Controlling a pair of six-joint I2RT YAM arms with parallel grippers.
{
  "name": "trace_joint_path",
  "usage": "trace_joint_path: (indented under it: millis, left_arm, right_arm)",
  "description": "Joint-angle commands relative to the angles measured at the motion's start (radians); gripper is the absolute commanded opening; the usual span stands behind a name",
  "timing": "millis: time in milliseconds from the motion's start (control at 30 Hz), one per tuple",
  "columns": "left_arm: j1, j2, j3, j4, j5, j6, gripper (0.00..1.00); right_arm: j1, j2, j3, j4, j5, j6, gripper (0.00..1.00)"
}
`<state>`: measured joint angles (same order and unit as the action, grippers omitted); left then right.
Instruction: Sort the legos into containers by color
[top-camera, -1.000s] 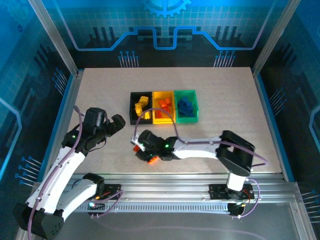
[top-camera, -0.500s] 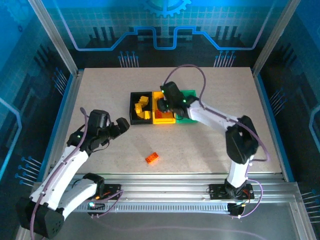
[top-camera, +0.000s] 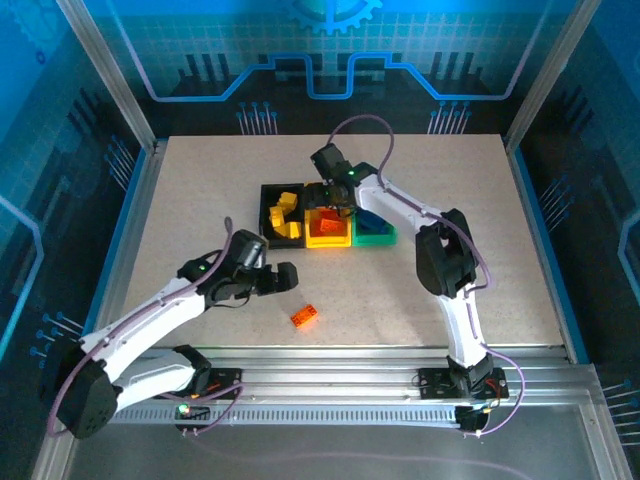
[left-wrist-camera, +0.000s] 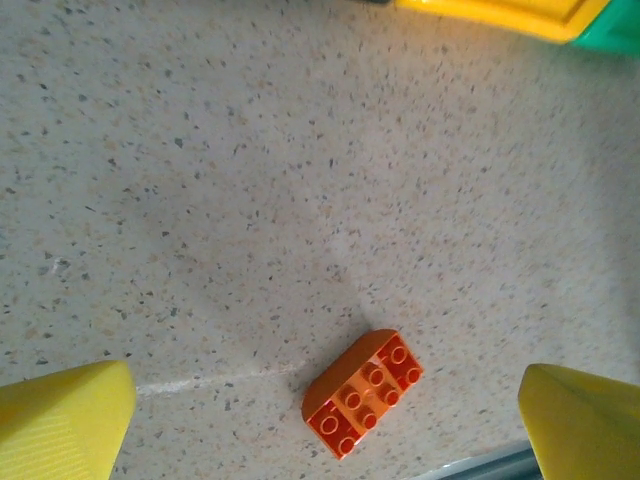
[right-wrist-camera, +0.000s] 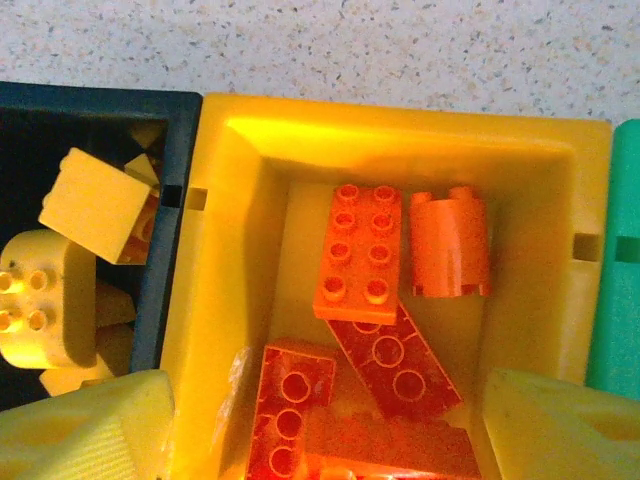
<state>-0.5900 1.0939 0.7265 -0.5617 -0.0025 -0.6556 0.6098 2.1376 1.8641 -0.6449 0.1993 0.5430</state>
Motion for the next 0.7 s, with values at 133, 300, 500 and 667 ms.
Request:
trace_joint_path:
  millis: [133, 300, 500, 667]
  left_arm:
    - [-0.243, 0.178, 0.024, 0.046, -0.142, 0.116, 0.99]
    - [-0.388, 0.336, 0.073, 0.024, -0.29, 0.148, 0.93]
    - [-0.436, 0.473, 0.127, 0.007, -0.374, 0.157, 0.86]
    - [-0.45, 0.523, 0.148, -0.001, -0.373, 0.154, 0.71]
  right_arm:
    - [-0.015, -0.266, -0.285, 0.103, -0.037, 0.03, 0.85]
    - [-0.028, -0.362, -0.45, 0.167, -0.048, 0.056, 0.85]
    - [-0.044, -0.415, -0.542, 0.205, -0.046, 0.075, 0.85]
    - [-0.061, -0.432, -0.566, 0.209, -0.043, 0.077, 0.85]
